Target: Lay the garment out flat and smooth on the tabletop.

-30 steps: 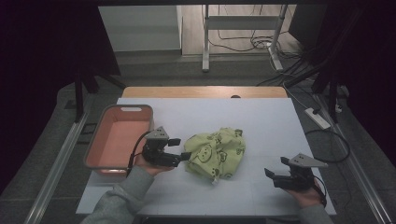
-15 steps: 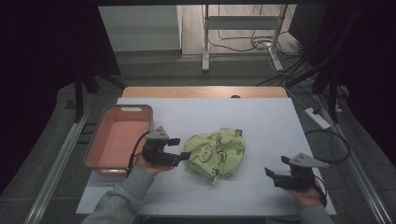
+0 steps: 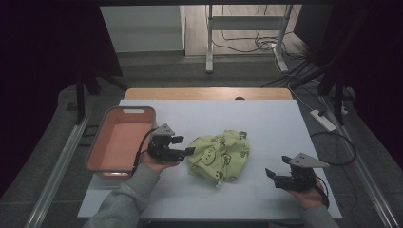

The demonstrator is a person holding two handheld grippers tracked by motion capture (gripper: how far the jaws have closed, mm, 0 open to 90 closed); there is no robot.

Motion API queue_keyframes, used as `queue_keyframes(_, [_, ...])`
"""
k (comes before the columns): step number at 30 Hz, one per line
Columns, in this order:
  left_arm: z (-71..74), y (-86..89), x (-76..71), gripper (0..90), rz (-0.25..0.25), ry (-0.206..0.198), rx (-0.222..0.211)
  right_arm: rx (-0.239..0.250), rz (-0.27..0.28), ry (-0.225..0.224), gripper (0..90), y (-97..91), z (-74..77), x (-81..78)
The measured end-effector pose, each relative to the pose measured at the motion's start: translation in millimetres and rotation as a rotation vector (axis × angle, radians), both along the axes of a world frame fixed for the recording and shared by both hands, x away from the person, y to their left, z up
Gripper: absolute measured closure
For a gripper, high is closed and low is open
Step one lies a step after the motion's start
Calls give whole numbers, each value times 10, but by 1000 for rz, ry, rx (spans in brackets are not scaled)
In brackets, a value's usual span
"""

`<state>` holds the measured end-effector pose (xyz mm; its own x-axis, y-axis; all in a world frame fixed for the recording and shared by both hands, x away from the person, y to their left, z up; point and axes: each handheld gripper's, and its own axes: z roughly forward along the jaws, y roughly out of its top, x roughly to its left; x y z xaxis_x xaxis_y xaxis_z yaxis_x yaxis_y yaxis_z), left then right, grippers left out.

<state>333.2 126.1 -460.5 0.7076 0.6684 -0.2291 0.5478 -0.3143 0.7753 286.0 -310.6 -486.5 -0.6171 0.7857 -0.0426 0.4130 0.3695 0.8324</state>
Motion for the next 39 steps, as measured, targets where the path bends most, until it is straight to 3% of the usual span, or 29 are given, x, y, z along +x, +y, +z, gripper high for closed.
queue_keyframes(6, [-65,-167,208,332,9,32,50,1,-3,-1,189,-11,3,6])
queue_keyframes(16, [-258,-285,454,355,-11,125,64,2,-2,-2,189,-16,2,9])
queue_keyframes(21, [-323,-321,481,451,-54,161,74,2,-3,-2,189,-14,-2,7])
queue_keyframes(25, [-355,-341,473,631,-103,188,68,2,-3,-2,189,-16,-2,7])
queue_keyframes(30, [-349,-368,418,802,-149,180,83,9,-9,-4,189,-32,18,6])
queue_keyframes(35, [-291,-363,344,824,-165,154,79,22,-13,-18,203,-4,168,34])
queue_keyframes(39, [-269,-359,306,826,-168,142,78,22,-10,-4,227,97,341,210])
